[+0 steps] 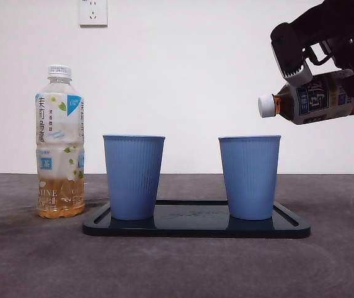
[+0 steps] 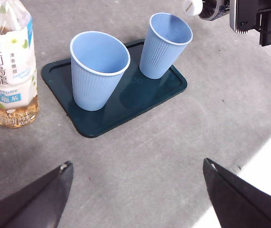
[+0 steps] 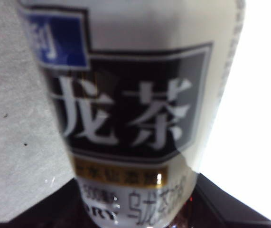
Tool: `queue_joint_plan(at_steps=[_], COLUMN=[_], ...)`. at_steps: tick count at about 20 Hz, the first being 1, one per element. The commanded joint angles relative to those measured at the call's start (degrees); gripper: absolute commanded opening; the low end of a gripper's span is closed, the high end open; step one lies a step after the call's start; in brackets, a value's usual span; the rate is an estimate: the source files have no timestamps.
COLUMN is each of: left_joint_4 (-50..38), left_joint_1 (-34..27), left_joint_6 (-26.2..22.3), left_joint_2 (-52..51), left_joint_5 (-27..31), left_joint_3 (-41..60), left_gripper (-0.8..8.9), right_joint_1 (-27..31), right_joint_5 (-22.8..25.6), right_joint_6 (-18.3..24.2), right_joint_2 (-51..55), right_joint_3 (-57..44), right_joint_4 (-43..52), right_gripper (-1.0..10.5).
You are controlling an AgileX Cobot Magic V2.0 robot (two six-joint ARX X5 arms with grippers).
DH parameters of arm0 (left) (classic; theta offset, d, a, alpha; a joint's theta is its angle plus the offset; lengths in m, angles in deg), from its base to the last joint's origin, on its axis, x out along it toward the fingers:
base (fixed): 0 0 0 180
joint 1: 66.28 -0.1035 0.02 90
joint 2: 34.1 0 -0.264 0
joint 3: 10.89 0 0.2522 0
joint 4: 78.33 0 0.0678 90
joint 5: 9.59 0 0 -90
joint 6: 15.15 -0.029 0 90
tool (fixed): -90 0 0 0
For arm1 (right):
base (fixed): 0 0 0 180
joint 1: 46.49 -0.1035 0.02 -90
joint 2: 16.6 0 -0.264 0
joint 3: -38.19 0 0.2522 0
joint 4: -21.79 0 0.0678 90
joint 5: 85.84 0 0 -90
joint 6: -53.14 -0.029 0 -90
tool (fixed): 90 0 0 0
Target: Pour the drink into the cup
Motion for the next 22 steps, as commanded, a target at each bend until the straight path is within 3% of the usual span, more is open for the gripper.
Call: queue_joint_plan(at_steps=[1, 5, 7, 10, 13, 16, 18, 22], left_joint_4=[-0.55, -0.52, -0.52, -0.55, -0.70, -0.96, -0.92, -0.92], left_joint_1=[0.20, 0.17, 0.17, 0.17, 0.17, 0.17, 0.17, 0.17], left_joint_6=[-0.46, -0.48, -0.48, -0.48, -0.48, -0.48, -0.46, -0.48], left_joint_2=[0.26, 0.26, 0.26, 0.26, 0.28, 0.31, 0.31, 0.31], left_joint_5=[0.15, 0.15, 0.15, 0.15, 0.17, 0.22, 1.05, 3.13], left_joint_3=[-1.27, -1.27, -1.27, -1.27, -1.27, -1.27, -1.27, -1.27], left_gripper=[4.42, 4.42, 4.42, 4.42, 4.42, 4.42, 4.42, 4.42], right_joint_1=[-0.55, -0.52, -0.37, 1.64, 6.03, 10.71, 11.72, 11.85], right_joint_5=[1.55, -0.50, -3.74, -11.58, -25.40, -35.54, -36.65, -36.63], right_joint_6=[-0.96, -5.88, -11.19, -23.52, -40.37, -50.64, -54.42, -57.83], right_joint_2=[-0.11, 0.83, 2.71, 7.08, 11.85, 14.25, 14.58, 14.56], right_joint_3=[1.57, 1.64, 2.16, 2.78, 2.69, 1.07, -1.29, -10.93], right_joint_4=[1.46, 1.46, 1.46, 1.62, 2.75, 11.78, 16.98, 32.65], right_gripper=[1.6, 1.6, 1.6, 1.6, 1.6, 1.6, 1.6, 1.6])
